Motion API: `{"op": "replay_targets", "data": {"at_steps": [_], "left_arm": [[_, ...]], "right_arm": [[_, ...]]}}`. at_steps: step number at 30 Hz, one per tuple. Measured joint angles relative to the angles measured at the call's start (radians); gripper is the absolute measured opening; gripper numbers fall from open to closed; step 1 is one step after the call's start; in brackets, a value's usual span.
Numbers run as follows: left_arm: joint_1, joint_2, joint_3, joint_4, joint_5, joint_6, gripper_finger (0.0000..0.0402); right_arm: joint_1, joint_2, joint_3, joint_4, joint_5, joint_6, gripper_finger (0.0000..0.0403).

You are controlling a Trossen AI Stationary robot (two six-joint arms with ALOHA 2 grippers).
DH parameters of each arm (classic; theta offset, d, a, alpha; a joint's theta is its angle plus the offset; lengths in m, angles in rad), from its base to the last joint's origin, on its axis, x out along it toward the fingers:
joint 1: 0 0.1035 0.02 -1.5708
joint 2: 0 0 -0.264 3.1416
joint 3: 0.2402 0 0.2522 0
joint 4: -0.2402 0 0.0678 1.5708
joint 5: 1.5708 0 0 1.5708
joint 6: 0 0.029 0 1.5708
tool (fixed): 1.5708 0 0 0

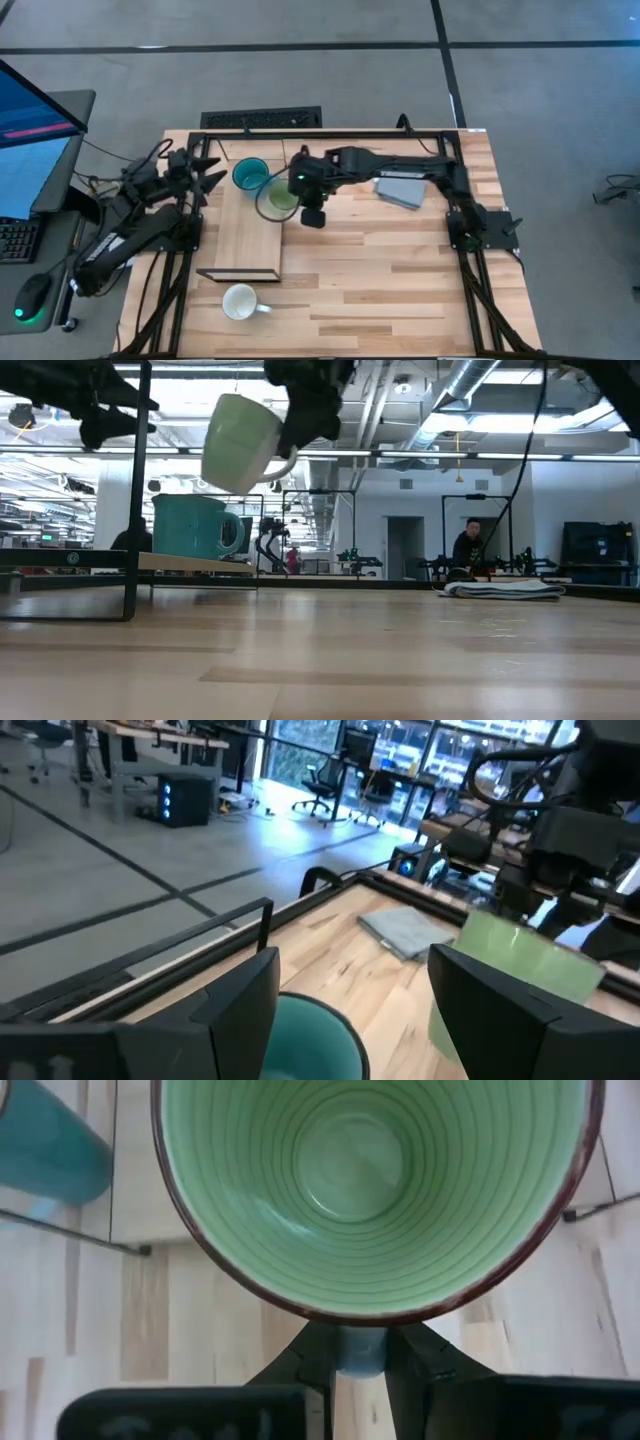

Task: Stack small to large cups/mugs on shelf
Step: Put the green mug on the shelf

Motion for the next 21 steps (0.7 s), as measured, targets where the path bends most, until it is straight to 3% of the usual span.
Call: {"op": "replay_targets", "data": {"at_steps": [6, 10, 21], "left_arm": [[0.0, 0.0, 0.041, -0.057, -0.026, 0.029, 0.0248], [0.0, 0.0, 0.041, -0.07, -0.027, 0.033, 0.0248], [0.0, 0.0, 0.041, -0.118, -0.027, 0.034, 0.0248]], "right_arm": [[0.018, 0.176, 0.291, -0.156, -0.007, -0.074, 0.0068], [0.025, 0.174, 0.241, -0.111, -0.055, -0.065, 0.0068], [0.042, 0.24, 0.252, -0.004, -0.056, -0.047, 0.0068]]}}
